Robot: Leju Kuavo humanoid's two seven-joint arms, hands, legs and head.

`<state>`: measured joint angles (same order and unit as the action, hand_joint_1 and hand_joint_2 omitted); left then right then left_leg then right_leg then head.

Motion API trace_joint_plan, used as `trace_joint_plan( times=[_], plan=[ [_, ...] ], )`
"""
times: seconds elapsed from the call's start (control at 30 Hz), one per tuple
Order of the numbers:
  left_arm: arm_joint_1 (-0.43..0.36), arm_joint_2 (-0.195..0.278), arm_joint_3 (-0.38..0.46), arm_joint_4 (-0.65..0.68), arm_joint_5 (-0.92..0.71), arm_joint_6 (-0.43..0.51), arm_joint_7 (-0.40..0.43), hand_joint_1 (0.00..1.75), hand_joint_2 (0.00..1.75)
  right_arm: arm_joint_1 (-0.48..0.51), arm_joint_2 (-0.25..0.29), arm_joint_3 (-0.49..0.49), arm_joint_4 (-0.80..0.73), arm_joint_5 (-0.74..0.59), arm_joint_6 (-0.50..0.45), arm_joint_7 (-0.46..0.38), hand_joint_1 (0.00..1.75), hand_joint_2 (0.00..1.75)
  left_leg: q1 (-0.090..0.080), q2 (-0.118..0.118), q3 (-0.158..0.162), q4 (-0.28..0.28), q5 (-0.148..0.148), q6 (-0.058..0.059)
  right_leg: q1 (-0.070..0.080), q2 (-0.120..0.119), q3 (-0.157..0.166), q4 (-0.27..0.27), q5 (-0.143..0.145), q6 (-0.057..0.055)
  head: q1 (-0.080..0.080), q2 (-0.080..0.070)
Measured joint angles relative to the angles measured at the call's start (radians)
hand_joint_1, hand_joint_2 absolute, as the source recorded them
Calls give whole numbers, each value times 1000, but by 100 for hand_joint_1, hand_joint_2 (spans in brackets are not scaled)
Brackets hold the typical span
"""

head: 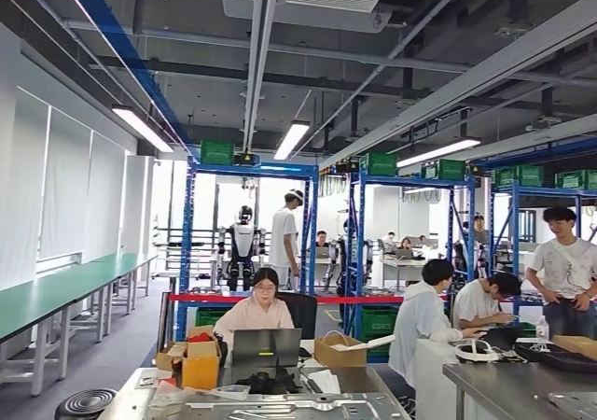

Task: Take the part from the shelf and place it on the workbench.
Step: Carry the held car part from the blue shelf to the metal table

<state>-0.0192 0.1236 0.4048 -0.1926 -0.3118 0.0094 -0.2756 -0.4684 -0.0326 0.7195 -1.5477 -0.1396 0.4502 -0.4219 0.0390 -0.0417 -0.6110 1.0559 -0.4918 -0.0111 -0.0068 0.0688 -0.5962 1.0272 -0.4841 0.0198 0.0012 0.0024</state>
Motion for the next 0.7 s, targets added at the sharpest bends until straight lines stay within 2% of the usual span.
trace_joint_plan(
  times=[0.07,0.1,0.17,0.2,0.23,0.27,0.33,0.37,0.4,0.47,0.57,0.6,0.63,0.7],
  plan=[
    [-2,0,5,0,-1,0,-1,0,175,-4,0,-1,3,8,-8,7,175,175,0,6,3,-1,0,13,-2,-18,-14,34,-22,7,0,0],
    [-2,0,8,0,-3,0,-2,0,175,-8,1,-1,5,12,-11,10,175,175,-1,9,5,-2,0,18,-2,-33,-35,80,-45,10,0,0],
    [-1,0,14,0,-7,0,-3,0,175,-14,2,-1,8,16,-13,15,175,175,-6,14,7,-2,-3,25,-2,-55,-106,215,-98,12,0,0],
    [0,0,16,0,-10,0,-3,0,175,-14,2,-1,11,16,-13,16,175,175,-10,16,9,-2,-6,28,-1,-58,-138,270,-110,10,0,0],
    [1,0,18,0,-11,0,-3,0,175,-14,3,0,14,16,-13,17,175,175,-13,17,12,-2,-9,30,0,-59,-156,293,-105,6,0,0],
    [1,0,19,0,-13,0,-3,0,175,-14,3,0,16,16,-13,18,175,175,-15,18,16,-2,-13,32,3,-59,-154,276,-79,0,0,0],
    [1,-2,22,0,-15,-1,-4,0,175,-18,5,0,18,16,-13,20,175,175,-18,19,30,-4,-23,33,18,-61,-101,148,-1,-19,0,0],
    [0,-3,24,0,-16,-1,-5,0,175,-20,6,0,18,16,-13,20,175,175,-18,19,36,-6,-27,31,25,-64,-71,83,24,-30,0,0],
    [0,-5,25,0,-17,-1,-6,0,175,-24,6,1,18,15,-13,20,175,175,-17,20,39,-7,-31,27,32,-65,-48,36,33,-38,0,0],
    [1,-7,28,0,-18,-1,-7,0,175,-28,7,1,19,15,-13,21,175,175,-16,21,44,-14,-36,18,37,-66,-31,6,22,-47,0,0],
    [-1,-7,30,-1,-20,-2,-7,0,175,-30,11,1,18,15,-13,21,175,175,-19,26,53,-6,-50,9,30,-64,3,-30,20,-51,1,0],
    [-2,-7,30,-1,-21,-2,-8,0,175,-31,13,2,18,15,-13,21,175,175,-20,29,38,29,-63,7,27,-65,19,-41,18,-52,1,0],
    [-2,-6,31,-1,-21,-2,-8,0,175,-32,16,2,19,15,-13,21,175,175,-20,30,7,84,-81,6,27,-66,31,-46,13,-53,1,0],
    [2,-5,33,-1,-21,-1,-7,0,175,-27,18,3,21,15,-13,21,175,175,-19,30,-75,206,-110,0,26,-66,53,-47,-5,-55,1,0]
  ],
)
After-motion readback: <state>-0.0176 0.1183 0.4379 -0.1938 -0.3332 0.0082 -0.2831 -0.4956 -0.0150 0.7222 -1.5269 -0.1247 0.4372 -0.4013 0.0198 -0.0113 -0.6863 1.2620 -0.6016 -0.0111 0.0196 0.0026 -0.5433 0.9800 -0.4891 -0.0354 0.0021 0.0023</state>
